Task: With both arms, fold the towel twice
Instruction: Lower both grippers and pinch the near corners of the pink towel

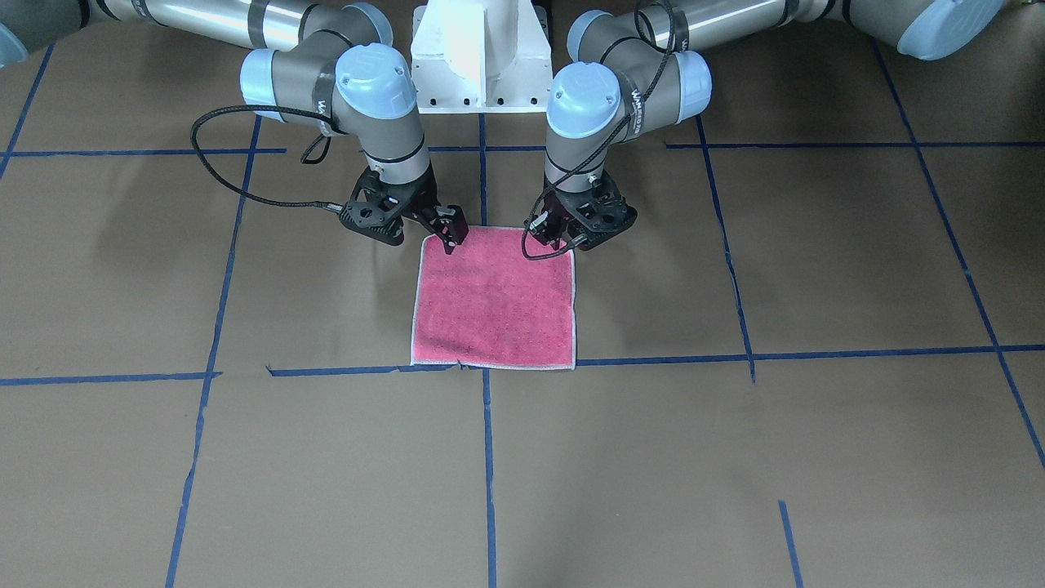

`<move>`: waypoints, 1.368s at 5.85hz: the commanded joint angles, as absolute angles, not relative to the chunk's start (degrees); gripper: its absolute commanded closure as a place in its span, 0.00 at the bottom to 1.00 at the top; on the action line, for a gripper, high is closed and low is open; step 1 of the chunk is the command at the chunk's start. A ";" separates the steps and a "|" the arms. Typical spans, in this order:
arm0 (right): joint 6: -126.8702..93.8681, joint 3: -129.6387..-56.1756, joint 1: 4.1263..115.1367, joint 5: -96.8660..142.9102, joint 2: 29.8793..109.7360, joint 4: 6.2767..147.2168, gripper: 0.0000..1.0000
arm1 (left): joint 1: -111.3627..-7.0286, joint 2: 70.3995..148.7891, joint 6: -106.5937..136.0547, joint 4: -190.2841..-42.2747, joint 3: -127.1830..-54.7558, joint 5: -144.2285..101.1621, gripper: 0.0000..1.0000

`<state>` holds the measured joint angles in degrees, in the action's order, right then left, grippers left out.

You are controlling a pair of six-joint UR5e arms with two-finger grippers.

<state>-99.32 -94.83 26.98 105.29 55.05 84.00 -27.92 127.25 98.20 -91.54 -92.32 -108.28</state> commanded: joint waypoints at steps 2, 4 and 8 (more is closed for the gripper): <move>-99.32 -94.92 26.98 105.29 55.02 83.94 0.00 | -27.86 127.27 98.26 -91.85 -92.11 -108.28 0.87; -99.32 -94.92 26.98 105.29 55.02 83.94 0.00 | -27.86 127.35 98.17 -91.85 -92.20 -108.54 1.00; -100.37 -92.64 24.87 105.38 54.15 84.20 0.00 | -27.95 127.44 98.17 -91.76 -92.37 -108.63 1.00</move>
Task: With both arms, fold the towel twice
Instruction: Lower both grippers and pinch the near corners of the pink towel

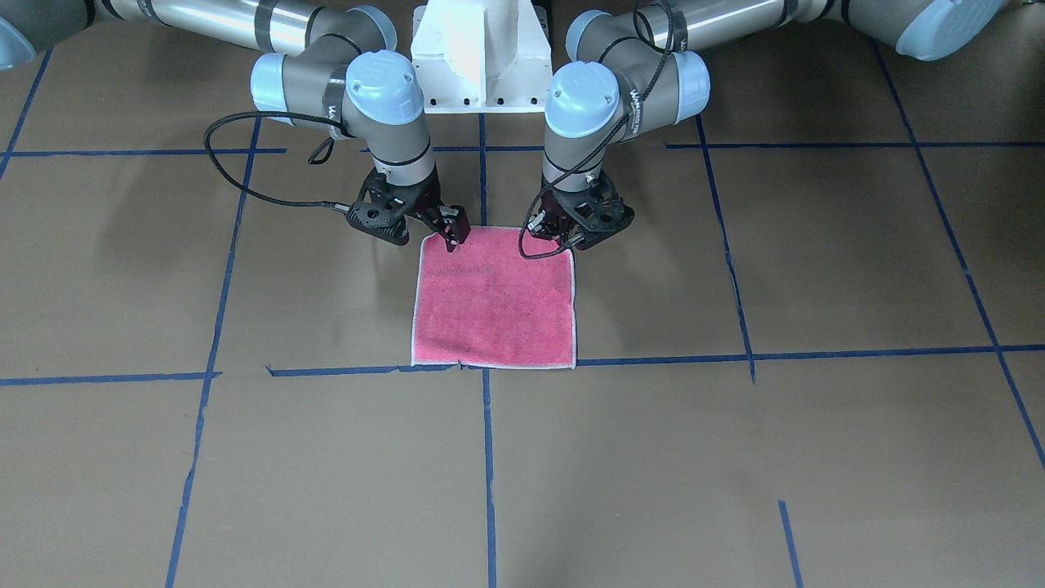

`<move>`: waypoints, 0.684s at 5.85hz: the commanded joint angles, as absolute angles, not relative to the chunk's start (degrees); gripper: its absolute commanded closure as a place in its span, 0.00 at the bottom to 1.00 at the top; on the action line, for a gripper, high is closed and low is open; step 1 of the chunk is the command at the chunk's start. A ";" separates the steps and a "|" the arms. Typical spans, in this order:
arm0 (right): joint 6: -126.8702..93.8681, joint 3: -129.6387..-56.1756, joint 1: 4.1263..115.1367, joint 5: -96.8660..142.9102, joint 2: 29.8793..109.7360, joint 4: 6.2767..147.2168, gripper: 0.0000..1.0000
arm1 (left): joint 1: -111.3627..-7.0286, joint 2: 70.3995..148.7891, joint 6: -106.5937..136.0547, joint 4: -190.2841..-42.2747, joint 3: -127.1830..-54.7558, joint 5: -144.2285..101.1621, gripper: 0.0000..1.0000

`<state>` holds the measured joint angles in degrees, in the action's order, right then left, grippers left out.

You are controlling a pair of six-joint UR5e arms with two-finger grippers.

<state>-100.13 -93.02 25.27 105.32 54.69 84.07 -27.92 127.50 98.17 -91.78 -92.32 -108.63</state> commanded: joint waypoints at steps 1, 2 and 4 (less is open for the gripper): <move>-100.37 -91.94 24.87 105.38 53.62 84.03 0.00 | -27.95 127.53 98.26 -91.67 -92.46 -108.63 1.00; -100.37 -91.93 24.87 105.38 53.35 83.94 0.00 | -27.95 127.44 98.26 -91.67 -92.46 -108.63 1.00; -100.20 -92.02 24.96 105.47 53.44 83.94 0.28 | -28.04 127.44 98.17 -91.67 -92.46 -108.63 1.00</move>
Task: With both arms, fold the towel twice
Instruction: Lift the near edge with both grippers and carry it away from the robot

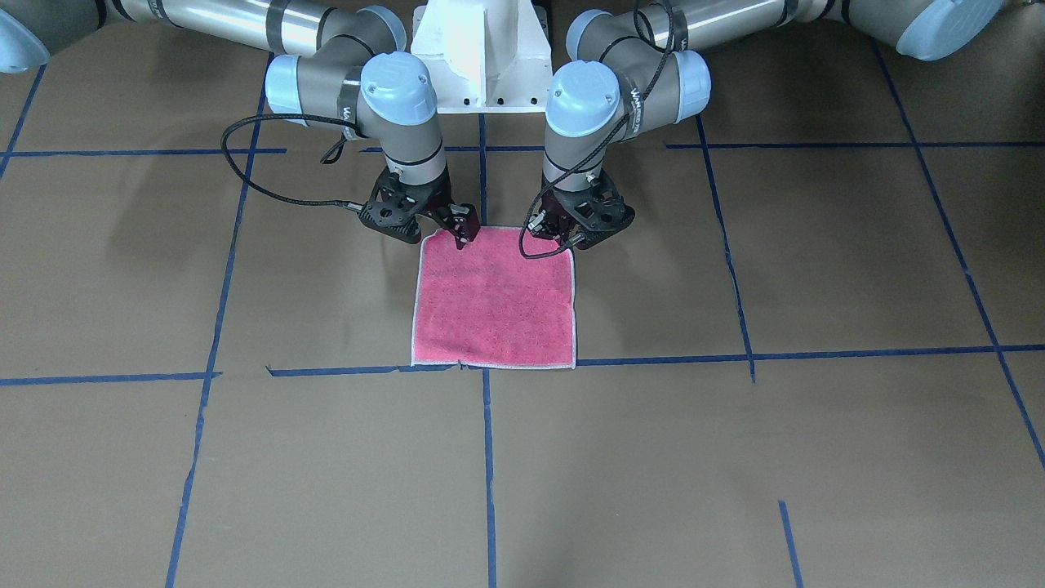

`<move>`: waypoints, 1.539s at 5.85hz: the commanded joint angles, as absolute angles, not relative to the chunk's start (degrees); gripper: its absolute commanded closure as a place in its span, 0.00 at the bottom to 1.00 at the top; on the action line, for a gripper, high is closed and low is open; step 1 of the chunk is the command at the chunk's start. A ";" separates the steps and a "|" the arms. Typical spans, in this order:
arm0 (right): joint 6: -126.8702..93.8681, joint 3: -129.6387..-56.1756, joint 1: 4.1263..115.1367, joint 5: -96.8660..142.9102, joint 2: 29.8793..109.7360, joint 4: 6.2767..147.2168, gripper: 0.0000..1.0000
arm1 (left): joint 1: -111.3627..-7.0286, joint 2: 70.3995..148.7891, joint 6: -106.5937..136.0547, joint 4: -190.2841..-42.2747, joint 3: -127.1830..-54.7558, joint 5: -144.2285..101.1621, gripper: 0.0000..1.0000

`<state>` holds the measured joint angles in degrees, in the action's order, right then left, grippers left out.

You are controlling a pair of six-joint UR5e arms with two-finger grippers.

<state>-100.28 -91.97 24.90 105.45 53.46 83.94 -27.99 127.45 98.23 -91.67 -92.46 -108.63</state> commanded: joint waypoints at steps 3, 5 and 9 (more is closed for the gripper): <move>-99.85 -92.02 24.96 105.91 53.53 83.85 0.90 | -28.04 127.35 98.26 -91.67 -92.37 -108.63 1.00; -99.76 -92.28 25.05 106.08 53.53 83.85 0.97 | -28.39 127.44 98.17 -91.76 -92.37 -108.63 1.00; -100.11 -92.81 25.66 108.09 53.53 83.85 1.00 | -28.65 127.53 98.26 -91.67 -93.94 -108.90 1.00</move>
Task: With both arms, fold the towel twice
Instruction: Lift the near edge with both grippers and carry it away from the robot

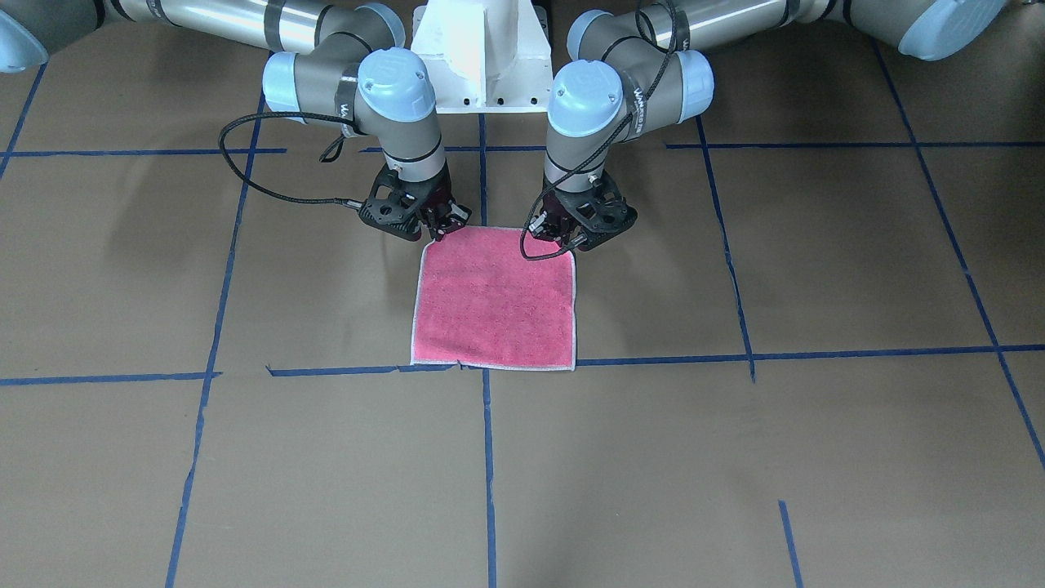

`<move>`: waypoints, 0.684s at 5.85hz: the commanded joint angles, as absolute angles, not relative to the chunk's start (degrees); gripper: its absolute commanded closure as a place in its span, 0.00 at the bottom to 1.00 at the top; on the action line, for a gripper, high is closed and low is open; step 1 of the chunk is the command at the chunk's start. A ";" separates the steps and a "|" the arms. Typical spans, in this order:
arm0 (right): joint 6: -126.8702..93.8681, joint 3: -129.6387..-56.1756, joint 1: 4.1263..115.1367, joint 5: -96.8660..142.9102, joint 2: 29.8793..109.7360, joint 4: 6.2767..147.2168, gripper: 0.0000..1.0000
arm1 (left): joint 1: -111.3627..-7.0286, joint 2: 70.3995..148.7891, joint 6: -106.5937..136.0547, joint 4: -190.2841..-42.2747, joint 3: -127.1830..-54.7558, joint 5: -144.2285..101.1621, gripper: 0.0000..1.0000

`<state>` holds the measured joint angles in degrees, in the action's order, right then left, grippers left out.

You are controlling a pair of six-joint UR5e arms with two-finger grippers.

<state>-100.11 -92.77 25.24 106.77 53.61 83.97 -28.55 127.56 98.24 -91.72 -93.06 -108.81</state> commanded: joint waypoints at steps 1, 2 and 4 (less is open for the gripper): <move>-100.19 -93.68 26.62 108.80 53.09 83.85 1.00 | -28.83 127.62 98.26 -91.67 -95.09 -108.98 1.00; -100.20 -94.56 27.50 109.50 52.74 83.85 1.00 | -29.00 127.62 98.44 -91.67 -96.58 -108.98 1.00; -104.48 -97.03 28.21 115.56 54.75 83.93 1.00 | -29.44 125.61 99.74 -91.14 -99.04 -113.54 1.00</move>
